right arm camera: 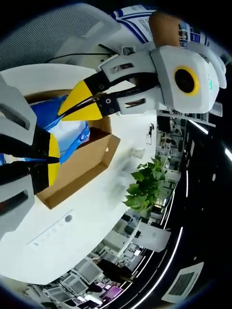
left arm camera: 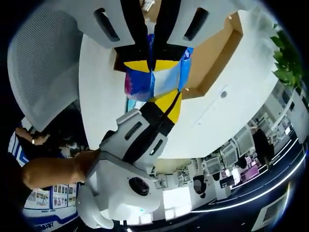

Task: Operate the shoe box by opening the lid, removing the specified soft item, and placing it in the target area until the item is outside and the box remains undamaged.

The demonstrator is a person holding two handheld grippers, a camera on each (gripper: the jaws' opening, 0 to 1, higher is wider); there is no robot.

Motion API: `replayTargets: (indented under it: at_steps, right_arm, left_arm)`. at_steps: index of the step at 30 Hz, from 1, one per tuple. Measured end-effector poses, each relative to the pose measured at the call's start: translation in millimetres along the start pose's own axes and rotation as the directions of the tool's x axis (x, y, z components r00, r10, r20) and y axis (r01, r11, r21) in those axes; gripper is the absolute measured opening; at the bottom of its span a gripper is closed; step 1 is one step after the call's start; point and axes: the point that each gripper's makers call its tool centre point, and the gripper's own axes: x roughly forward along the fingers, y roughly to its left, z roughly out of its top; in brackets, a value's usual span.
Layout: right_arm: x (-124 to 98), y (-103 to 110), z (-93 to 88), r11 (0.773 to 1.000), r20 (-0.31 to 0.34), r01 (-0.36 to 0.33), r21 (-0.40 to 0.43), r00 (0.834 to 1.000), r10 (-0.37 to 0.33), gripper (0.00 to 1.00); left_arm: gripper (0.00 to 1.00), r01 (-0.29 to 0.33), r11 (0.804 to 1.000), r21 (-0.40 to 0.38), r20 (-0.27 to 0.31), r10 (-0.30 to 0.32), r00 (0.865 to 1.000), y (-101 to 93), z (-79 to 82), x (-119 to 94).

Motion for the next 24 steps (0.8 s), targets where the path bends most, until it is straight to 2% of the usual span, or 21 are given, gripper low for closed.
replayTargets:
  at_steps: [11,24]
  right_arm:
    - [-23,-9,-2.2,1.0,0.009,0.023,0.012,1.0,-0.024,0.0]
    - [-52,-25,-17.5,0.998,-0.001,0.056,0.029,0.998,-0.056,0.0]
  left_arm:
    - [0.0,0.015,0.999,0.042,0.015,-0.016,1.0,-11.7,24.1,3]
    - [0.0,0.04,0.996,0.08,0.021,-0.042,0.999,-25.0,50.7,20]
